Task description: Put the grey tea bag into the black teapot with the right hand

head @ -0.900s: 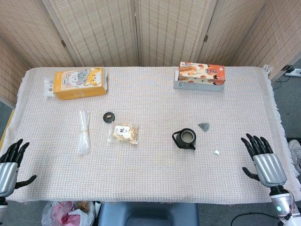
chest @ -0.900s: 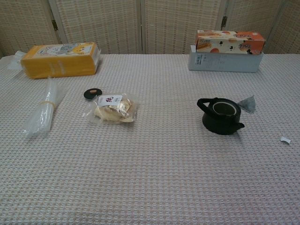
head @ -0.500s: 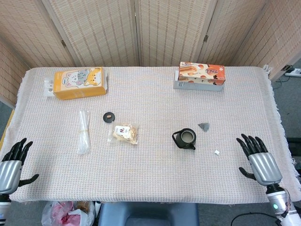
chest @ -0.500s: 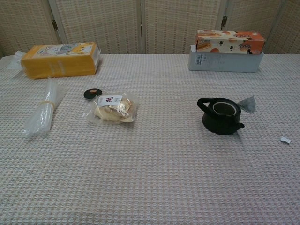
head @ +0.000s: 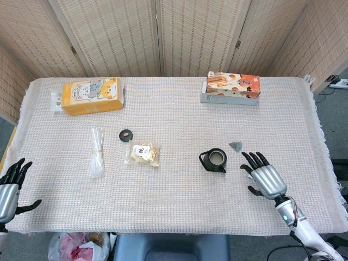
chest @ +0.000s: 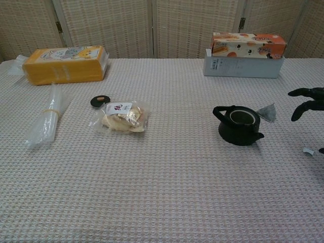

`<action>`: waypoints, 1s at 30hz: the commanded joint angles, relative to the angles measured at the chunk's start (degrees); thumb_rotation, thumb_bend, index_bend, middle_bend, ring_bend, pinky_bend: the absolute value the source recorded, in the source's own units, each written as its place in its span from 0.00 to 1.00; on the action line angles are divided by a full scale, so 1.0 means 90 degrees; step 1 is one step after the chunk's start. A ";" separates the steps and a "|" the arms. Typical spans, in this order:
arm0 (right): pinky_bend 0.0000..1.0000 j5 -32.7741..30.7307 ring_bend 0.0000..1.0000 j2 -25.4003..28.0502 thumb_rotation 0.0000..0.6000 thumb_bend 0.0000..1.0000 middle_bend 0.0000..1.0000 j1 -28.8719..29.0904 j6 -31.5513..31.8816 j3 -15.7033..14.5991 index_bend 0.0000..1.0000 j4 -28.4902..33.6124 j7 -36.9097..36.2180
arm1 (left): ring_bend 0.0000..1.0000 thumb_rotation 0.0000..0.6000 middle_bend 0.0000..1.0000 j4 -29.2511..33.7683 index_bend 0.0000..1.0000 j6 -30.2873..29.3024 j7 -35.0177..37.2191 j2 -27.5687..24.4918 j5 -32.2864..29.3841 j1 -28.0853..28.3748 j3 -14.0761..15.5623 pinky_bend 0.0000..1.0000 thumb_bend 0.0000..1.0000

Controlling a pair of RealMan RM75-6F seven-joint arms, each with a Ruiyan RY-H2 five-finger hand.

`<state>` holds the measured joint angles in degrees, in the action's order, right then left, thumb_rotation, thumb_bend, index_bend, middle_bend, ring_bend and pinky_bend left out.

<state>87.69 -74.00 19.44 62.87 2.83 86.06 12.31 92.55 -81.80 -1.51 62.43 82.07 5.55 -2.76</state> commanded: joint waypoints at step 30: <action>0.00 -0.0632 0.00 -0.1469 1.00 0.25 0.00 0.0098 -0.0022 -0.0028 0.40 -0.2107 -0.0016 | 0.00 1.00 0.00 0.0054 0.00 0.0233 0.0055 -0.0090 -0.0091 0.0076 0.0043 0.25 0.13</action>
<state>82.15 -87.07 20.28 62.74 2.59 67.26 12.09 93.03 -79.71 -1.02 61.63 81.24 6.23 -2.37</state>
